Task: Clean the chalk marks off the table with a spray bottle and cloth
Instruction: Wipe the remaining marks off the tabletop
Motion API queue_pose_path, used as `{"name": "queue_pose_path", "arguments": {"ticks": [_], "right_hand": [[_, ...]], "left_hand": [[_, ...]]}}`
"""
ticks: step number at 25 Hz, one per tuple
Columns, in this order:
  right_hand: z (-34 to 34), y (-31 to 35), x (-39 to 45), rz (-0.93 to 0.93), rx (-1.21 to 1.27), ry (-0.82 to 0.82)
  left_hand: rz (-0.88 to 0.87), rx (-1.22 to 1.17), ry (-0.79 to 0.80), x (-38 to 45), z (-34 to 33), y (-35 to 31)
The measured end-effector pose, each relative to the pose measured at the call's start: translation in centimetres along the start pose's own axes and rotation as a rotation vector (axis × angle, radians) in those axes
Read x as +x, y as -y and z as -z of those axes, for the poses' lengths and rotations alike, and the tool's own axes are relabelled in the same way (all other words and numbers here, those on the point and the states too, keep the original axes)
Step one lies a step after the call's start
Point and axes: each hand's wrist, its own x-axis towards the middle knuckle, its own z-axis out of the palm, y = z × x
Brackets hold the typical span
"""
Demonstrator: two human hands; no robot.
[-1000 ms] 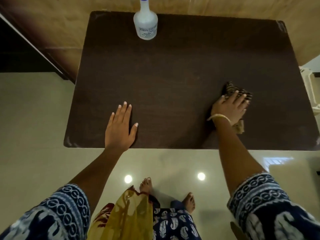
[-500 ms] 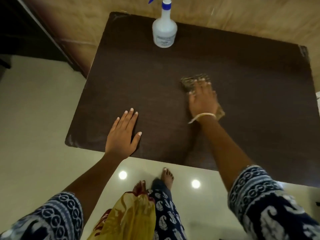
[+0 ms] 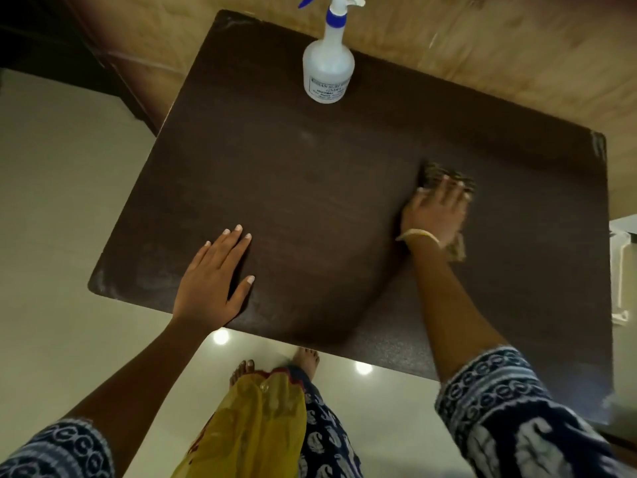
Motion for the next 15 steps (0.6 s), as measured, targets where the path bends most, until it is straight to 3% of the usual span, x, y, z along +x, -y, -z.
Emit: {"name": "queue_pose_path", "arguments": {"ticks": [4, 6, 7, 8, 10, 15], "right_hand": [[-4.4, 10.9, -11.7, 0.776, -0.081, 0.131], [-4.5, 11.3, -15.6, 1.141, -0.128, 0.288], [-4.4, 10.6, -15.2, 1.226, -0.139, 0.309], [-4.1, 10.1, -13.5, 1.235, -0.118, 0.273], [-3.9, 8.4, -8.3, 1.041, -0.081, 0.178], [1.1, -5.5, 2.4, 0.193, -0.03, 0.027]], "left_hand": [[-0.019, -0.017, -0.007, -0.1, 0.0, 0.1], [-0.022, -0.021, -0.016, -0.1, 0.0, 0.1], [-0.026, -0.024, -0.013, -0.1, 0.1, 0.0], [-0.029, -0.023, -0.012, 0.0, 0.1, 0.0], [-0.031, -0.021, -0.007, 0.0, 0.1, 0.1], [-0.029, -0.019, 0.015, 0.0, 0.1, 0.1]]}}
